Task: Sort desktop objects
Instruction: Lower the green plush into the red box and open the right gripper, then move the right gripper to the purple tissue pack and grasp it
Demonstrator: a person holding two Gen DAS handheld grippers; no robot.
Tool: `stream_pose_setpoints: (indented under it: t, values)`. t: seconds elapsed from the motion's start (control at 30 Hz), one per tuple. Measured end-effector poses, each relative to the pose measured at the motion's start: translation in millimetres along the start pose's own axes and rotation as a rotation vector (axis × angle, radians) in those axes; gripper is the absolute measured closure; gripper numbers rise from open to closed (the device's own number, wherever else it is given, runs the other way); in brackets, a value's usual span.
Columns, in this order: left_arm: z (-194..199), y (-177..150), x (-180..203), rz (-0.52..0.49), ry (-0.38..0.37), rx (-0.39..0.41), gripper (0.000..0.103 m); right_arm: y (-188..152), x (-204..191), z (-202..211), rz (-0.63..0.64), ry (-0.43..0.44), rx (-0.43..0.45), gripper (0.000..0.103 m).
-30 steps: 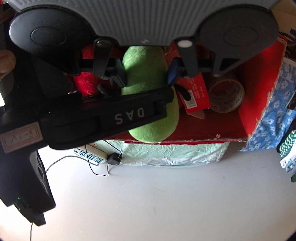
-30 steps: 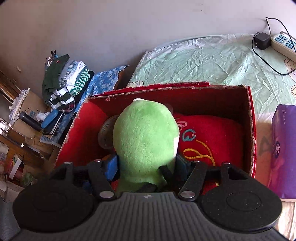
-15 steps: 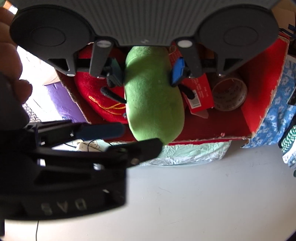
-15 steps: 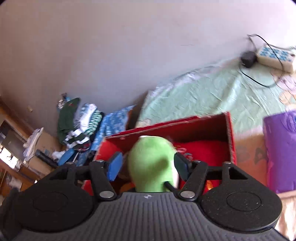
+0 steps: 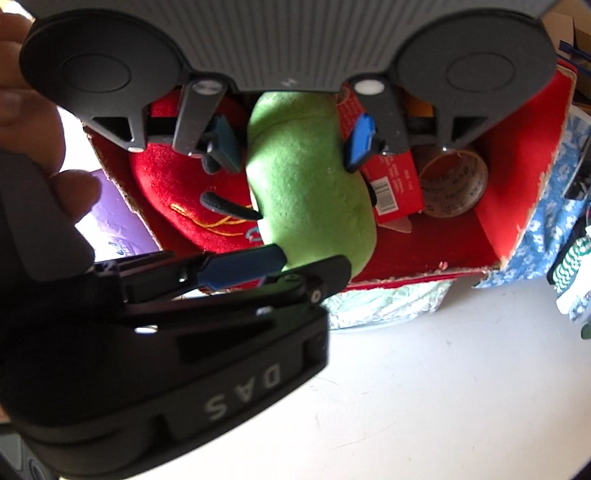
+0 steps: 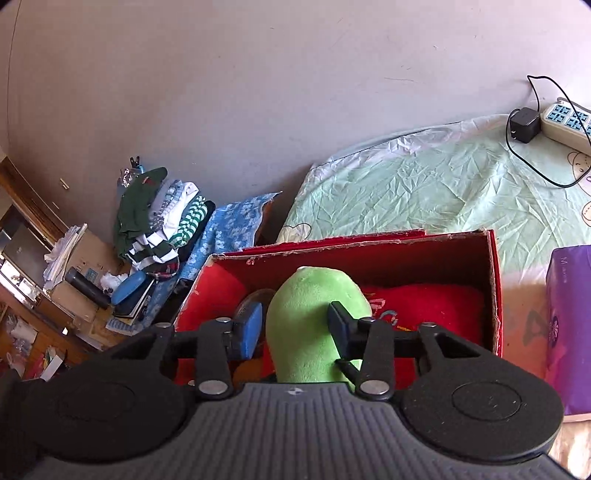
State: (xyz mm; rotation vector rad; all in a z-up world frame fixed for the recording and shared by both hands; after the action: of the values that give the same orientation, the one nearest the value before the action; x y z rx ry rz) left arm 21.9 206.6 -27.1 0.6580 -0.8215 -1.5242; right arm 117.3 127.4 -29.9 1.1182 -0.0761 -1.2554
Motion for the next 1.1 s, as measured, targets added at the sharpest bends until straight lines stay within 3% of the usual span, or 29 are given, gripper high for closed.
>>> stream_pose_setpoints:
  t: [0.17,0.37,0.57,0.7,0.83,0.93,1.1]
  values:
    - [22,4,-8,0.053,0.042,0.027,0.039,5,24,27,-0.109,0.048,0.049,0.051]
    - [45,12,5,0.039,0.130,0.088,0.039,8,65,61,-0.203,0.063,0.079,0.050]
    - [54,21,47,0.021,0.088,0.114,0.039,4,106,94,-0.243,0.045,0.079,0.050]
    - [53,24,101,-0.042,-0.026,0.133,0.039,0,140,116,-0.236,-0.049,0.098,0.050]
    - [28,19,156,-0.119,-0.093,0.093,0.038,-3,182,132,-0.268,-0.137,0.094,0.050]
    - [-5,13,184,-0.147,-0.080,0.038,0.038,-8,207,137,-0.291,-0.157,0.058,0.048]
    - [-54,9,198,-0.110,-0.044,-0.040,0.030,-15,234,137,-0.299,-0.167,0.006,0.042]
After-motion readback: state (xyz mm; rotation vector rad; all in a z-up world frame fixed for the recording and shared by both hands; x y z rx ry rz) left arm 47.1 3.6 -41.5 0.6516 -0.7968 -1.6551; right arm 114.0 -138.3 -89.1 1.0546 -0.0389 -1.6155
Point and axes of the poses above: each gripper's, at about its wrist camera, not at the fingertips, and z roughly against the way its jaws point, x to its right, y to its top, the point moved 2 cm from there along -z, roughly the way its jaws point, and after that the axes turned 6 degrees about x, right-handed, at the moved point
